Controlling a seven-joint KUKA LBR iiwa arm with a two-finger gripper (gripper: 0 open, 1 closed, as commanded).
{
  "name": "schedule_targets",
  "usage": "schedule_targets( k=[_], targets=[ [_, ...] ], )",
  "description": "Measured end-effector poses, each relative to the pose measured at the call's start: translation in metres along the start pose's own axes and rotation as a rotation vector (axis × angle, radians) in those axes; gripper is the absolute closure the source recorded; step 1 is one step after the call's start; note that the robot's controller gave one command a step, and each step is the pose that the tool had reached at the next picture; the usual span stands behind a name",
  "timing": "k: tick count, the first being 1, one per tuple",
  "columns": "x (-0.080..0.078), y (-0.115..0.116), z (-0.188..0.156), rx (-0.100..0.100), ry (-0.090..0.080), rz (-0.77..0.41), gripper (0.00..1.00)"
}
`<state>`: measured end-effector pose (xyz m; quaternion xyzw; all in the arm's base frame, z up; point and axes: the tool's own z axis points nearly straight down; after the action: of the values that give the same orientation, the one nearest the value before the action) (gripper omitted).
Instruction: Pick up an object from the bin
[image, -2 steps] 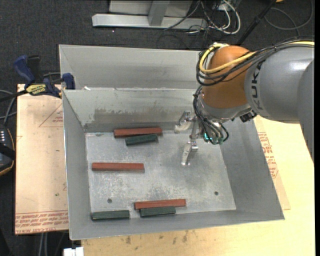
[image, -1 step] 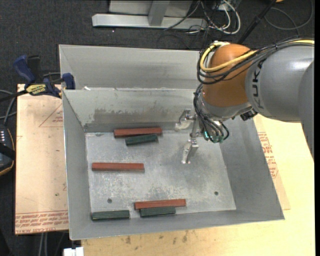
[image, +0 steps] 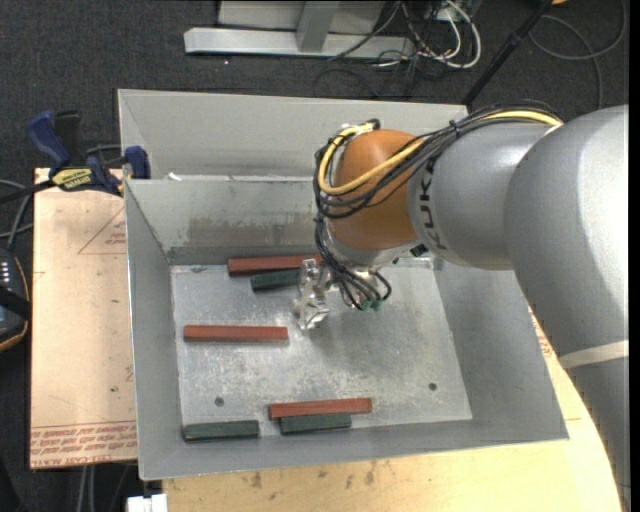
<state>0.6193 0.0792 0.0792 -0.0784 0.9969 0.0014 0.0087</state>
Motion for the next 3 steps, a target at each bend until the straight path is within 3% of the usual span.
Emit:
schedule_targets(
  k=[1, 2, 3],
  targets=[
    [0.0, 0.0, 0.0, 0.0, 0.0, 0.0, 1.0],
    [0.007, 0.003, -0.04, 0.0, 0.02, -0.007, 1.0],
    [0.012, 0.024, -0.07, -0.001, 0.016, -0.166, 0.0]
  ],
)
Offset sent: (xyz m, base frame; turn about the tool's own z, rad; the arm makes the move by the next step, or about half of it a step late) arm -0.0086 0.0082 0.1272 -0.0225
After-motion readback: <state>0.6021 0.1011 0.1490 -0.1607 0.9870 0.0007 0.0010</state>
